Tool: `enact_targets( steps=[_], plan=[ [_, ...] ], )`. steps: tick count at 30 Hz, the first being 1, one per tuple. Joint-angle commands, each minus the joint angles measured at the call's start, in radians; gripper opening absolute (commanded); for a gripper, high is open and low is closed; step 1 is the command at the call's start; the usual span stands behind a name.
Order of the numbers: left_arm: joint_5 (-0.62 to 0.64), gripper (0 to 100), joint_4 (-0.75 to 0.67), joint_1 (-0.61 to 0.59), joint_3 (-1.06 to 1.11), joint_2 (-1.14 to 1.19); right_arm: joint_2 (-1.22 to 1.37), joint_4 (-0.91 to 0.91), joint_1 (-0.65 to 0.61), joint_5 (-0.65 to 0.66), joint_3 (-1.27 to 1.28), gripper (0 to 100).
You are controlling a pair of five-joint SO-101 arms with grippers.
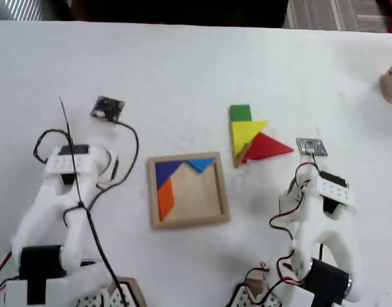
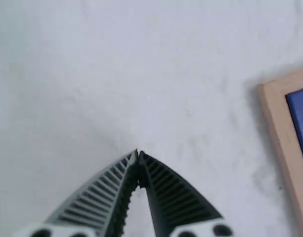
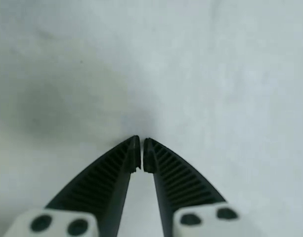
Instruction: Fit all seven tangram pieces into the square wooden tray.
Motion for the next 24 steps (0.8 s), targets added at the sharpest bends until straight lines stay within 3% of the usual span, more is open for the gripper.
enact_targets(
  steps=[1,24],
  plan=[
    [0.029,3,-0.115,0.015,0.044,-0.079,-0.022,0.002,-0.007,0.009,-0.02,2.2],
    [0.064,3,-0.123,-0.025,-0.037,0.021,-0.022,0.001,-0.004,0.009,-0.025,2.2]
  ],
)
